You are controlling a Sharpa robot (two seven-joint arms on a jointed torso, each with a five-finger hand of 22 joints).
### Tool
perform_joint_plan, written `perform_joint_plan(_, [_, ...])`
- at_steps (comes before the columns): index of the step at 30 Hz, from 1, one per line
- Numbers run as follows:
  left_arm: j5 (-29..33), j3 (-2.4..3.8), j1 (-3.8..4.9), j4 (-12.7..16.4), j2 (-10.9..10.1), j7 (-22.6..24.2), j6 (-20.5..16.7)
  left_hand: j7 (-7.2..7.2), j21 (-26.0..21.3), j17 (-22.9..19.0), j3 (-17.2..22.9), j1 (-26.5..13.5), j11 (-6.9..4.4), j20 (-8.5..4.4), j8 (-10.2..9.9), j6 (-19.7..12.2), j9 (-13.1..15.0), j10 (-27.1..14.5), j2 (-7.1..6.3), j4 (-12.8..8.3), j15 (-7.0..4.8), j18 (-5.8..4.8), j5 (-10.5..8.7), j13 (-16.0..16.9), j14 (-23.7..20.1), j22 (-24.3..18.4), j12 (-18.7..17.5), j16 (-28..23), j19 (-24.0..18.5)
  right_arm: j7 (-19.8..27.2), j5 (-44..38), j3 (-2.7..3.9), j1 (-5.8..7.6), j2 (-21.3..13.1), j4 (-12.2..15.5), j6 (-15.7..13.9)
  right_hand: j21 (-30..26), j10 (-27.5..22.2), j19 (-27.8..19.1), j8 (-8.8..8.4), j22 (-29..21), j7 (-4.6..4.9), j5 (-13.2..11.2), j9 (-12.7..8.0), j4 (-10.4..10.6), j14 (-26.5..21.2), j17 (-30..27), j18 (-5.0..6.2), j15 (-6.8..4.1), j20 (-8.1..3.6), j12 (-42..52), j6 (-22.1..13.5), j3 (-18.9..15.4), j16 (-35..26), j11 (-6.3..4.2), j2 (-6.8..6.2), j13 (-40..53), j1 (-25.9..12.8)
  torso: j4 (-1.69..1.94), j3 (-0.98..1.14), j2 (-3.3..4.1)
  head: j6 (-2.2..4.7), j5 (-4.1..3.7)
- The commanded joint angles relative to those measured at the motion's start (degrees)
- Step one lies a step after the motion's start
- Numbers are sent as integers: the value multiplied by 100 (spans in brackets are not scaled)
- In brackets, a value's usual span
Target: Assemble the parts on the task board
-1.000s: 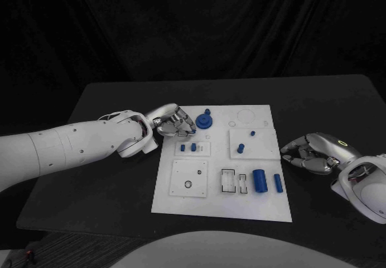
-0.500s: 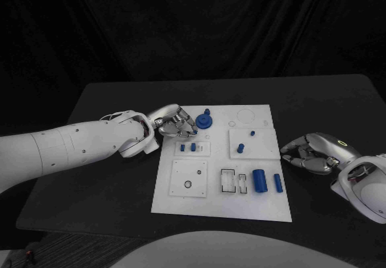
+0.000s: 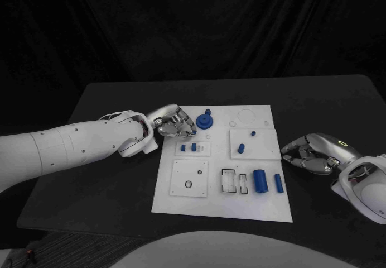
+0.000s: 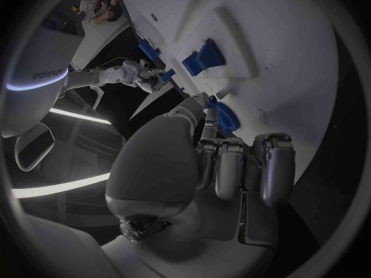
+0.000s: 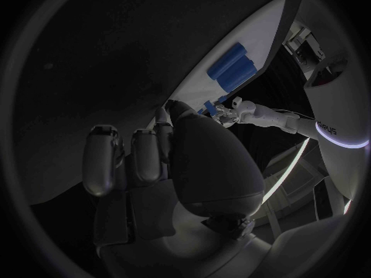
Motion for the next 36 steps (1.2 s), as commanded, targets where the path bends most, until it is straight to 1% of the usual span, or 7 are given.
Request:
perform_joint_plan(1, [-1,4,-10,27,-7,-75,62,-11,-23,1506,-23,53,14,43,-5,58,1,276,47,-2,40,-34,13,1268,606,1332,-37,15,165,-26,-2,1,-14,-3,19,24,-11,15,128,17,1148,9,13,7,-15,181,-11,48,-32,28,-31,29,35,-29,-16,18,-2554,31,-1,-1,3,1,2])
perform_joint_plan(6, [-1,4,-10,28,-17,-167,106,-9,-32,1506,-23,60,16,44,-7,58,-1,270,46,-6,42,-32,18,1264,606,1328,-41,15,157,-32,-2,1,-15,-7,21,34,-17,13,125,18,1147,8,20,7,-20,181,-16,49,-31,28,-33,31,39,-32,-17,18,-2555,37,-7,0,1,1,12])
perform_joint_plan(15, [-1,3,-10,20,-27,-274,158,0,-70,1506,-34,61,25,47,-16,50,-6,231,39,-5,47,-21,7,1237,606,1314,-74,15,123,-37,-2,1,-15,-6,23,51,-15,12,126,20,1147,9,29,9,-26,182,-9,49,-31,28,-31,35,43,-28,-15,17,-2553,44,-4,2,4,1,9])
perform_joint_plan(27, [-1,3,-11,27,-56,-386,201,12,-104,1506,-44,63,38,57,-42,24,-21,157,47,4,59,-12,-30,1185,606,1301,-136,15,91,-46,-2,1,-15,-4,22,76,-30,6,120,26,1143,10,40,12,-33,182,-10,52,-29,29,-42,47,47,-29,-12,16,-2562,52,-10,-2,-1,1,3])
perform_joint_plan(31, [-1,3,-11,26,-68,-377,194,23,-127,1506,-51,65,48,64,-65,-2,-35,132,47,9,67,-6,-44,1168,606,1292,-157,15,69,-45,-2,1,-15,-1,15,78,-30,6,120,26,1143,10,40,12,-33,182,-10,52,-29,29,-42,47,47,-29,-12,16,-2562,52,-5,-2,-4,1,1])
perform_joint_plan(36, [-1,3,-11,25,-74,-341,190,56,-144,1506,-79,46,77,83,-139,-100,-77,81,30,40,91,-1,-66,1137,606,1286,-196,15,51,-42,-2,1,-16,10,7,78,-28,5,121,31,1144,10,45,15,-39,184,1,51,-28,30,-39,58,51,-23,-10,14,-2557,58,-5,-2,-2,1,5])
